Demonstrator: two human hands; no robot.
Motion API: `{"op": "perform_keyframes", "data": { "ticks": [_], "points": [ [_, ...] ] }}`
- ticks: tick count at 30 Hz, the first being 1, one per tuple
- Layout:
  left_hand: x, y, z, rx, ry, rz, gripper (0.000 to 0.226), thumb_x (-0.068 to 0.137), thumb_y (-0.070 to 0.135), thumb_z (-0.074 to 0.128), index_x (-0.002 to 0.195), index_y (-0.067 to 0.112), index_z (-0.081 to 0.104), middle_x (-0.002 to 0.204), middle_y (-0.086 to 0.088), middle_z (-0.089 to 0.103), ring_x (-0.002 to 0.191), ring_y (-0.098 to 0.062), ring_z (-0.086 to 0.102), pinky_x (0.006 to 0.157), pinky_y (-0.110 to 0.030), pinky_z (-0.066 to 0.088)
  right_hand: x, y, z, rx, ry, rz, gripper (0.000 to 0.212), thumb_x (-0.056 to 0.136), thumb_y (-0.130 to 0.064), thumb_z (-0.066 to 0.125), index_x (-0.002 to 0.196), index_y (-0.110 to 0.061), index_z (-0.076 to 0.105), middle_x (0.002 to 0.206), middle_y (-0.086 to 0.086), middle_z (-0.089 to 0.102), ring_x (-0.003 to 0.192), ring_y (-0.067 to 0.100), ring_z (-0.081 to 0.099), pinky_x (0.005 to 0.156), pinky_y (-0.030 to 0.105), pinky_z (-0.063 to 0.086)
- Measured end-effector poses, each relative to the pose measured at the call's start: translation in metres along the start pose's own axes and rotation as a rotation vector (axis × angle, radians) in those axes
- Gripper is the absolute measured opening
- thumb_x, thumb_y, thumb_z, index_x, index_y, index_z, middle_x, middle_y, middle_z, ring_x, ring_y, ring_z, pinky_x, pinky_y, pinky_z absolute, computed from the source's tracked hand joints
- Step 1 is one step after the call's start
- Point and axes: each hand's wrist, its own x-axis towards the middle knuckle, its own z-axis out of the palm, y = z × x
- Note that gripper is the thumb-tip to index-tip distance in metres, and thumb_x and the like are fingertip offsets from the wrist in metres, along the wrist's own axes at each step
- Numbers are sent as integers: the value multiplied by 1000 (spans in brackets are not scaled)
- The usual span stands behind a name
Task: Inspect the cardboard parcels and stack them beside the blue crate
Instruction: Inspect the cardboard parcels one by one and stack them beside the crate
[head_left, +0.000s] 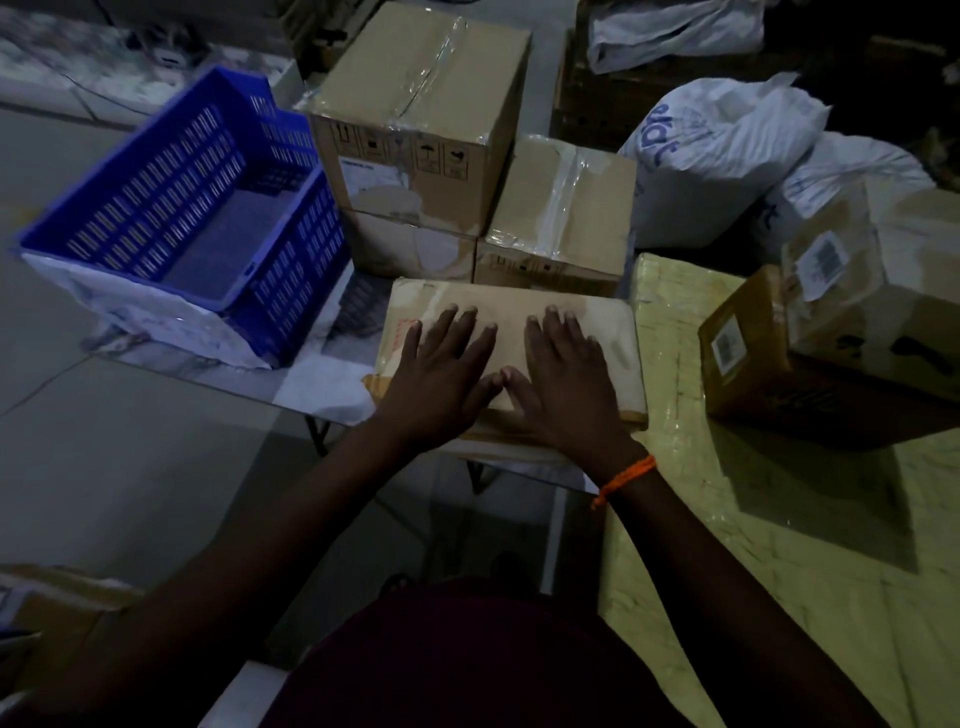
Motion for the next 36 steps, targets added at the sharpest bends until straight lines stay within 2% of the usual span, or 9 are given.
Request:
{"op": "perform_keyframes", "data": {
  "ticks": [4,10,14,17,20,23,28,33,36],
  "points": [
    [2,0,9,75,6,-34,73,101,63,11,162,24,22,170,-9,13,157,-29,10,124,-53,6,2,0,6,-65,-41,20,78,100,-61,10,164,-17,18,172,11,13,159,29,11,126,51,9],
    [5,1,10,66,-31,-53,73,100,62,9,162,25,17,171,-7,7,157,-27,5,125,-52,4,3,-1,5,-33,-72,45,77,99,-62,9,164,-20,17,173,8,11,159,26,8,126,50,7],
    [-3,7,-2,29,-92,-51,82,94,66,4,162,22,17,170,-8,6,157,-28,6,124,-54,4,-4,0,-8,21,-111,14,70,106,-57,23,164,-18,19,172,7,11,159,24,6,127,48,5],
    [-26,10,-1,15,-47,1,75,99,62,16,161,21,25,169,-7,15,156,-30,14,123,-58,11,-25,3,-9,53,-124,-26,68,108,-55,29,164,-17,19,172,7,13,159,23,7,126,45,5],
    [-47,6,10,56,20,45,70,101,59,27,159,20,31,168,-8,22,154,-31,20,120,-63,18,-49,3,1,38,-73,-52,69,106,-57,25,163,-18,24,171,6,18,159,24,12,126,48,8],
    [-55,3,16,111,29,83,72,101,61,30,160,19,29,168,-8,19,155,-30,18,120,-61,17,-61,3,12,-16,-11,-70,71,104,-59,24,162,-19,28,170,5,21,158,25,16,126,50,10],
    [-49,5,13,56,3,68,72,100,62,27,159,22,30,168,-6,20,155,-29,17,121,-60,14,-57,5,15,-26,10,-69,68,104,-57,28,160,-19,33,168,6,27,157,26,22,125,50,12],
    [-18,-13,-11,-35,-9,-27,72,99,58,16,157,20,34,167,-9,23,155,-29,16,123,-59,14,-24,25,-8,66,86,-40,61,102,-51,37,150,-16,50,159,11,45,147,31,41,119,55,26],
    [15,-34,-21,35,-27,-68,80,95,65,10,160,20,24,169,-12,14,157,-31,6,123,-63,4,13,47,-19,49,103,83,63,102,-53,45,155,-21,44,165,9,34,153,33,29,120,59,22]
  ]
}}
